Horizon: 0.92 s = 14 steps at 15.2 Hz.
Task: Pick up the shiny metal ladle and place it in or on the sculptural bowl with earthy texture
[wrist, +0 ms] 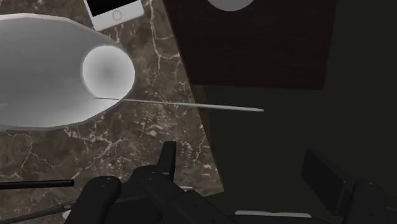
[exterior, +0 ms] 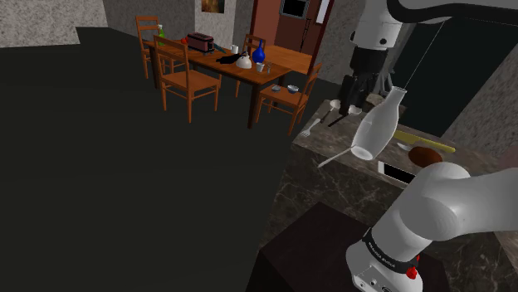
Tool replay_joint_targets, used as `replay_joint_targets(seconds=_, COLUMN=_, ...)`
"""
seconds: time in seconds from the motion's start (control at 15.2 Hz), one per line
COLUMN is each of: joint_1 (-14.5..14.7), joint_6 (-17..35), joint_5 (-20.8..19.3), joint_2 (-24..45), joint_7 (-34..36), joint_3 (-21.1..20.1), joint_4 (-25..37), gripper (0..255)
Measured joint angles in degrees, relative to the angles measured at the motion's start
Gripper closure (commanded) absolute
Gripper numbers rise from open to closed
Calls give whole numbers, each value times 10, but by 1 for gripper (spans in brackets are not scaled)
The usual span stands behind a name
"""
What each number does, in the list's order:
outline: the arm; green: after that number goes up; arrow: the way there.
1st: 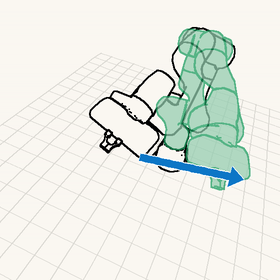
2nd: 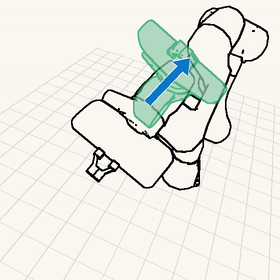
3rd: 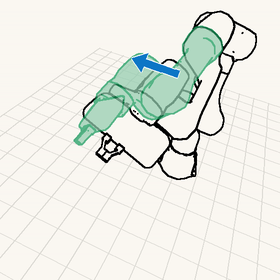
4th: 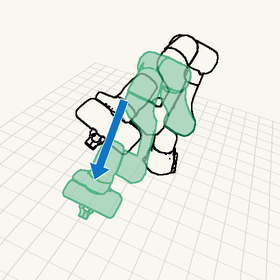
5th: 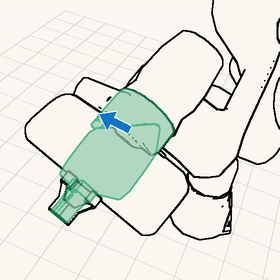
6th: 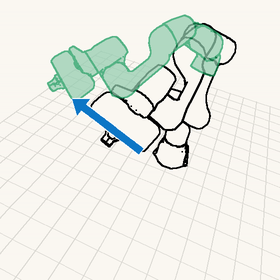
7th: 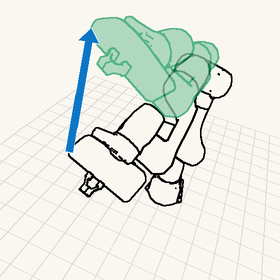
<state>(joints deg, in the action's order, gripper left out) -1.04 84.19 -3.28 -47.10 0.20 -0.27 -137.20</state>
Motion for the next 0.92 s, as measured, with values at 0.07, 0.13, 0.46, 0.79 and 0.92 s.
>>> replay_joint_targets(seconds=0.07, joint_1=0, joint_6=0, joint_5=0, joint_2=0, joint_7=0, joint_3=0, joint_4=0, gripper=0)
replay_joint_targets(seconds=0.13, joint_1=-4, joint_6=6, joint_5=-1, joint_2=11, joint_7=5, joint_3=1, joint_4=5, gripper=0)
replay_joint_targets(seconds=0.46, joint_1=-38, joint_6=72, joint_5=-7, joint_2=92, joint_7=60, joint_3=8, joint_4=24, gripper=0)
replay_joint_targets(seconds=0.79, joint_1=-74, joint_6=134, joint_5=-15, joint_2=191, joint_7=118, joint_3=22, joint_4=66, gripper=0)
replay_joint_targets(seconds=0.92, joint_1=-84, joint_6=153, joint_5=-15, joint_2=228, joint_7=146, joint_3=24, joint_4=85, gripper=0)
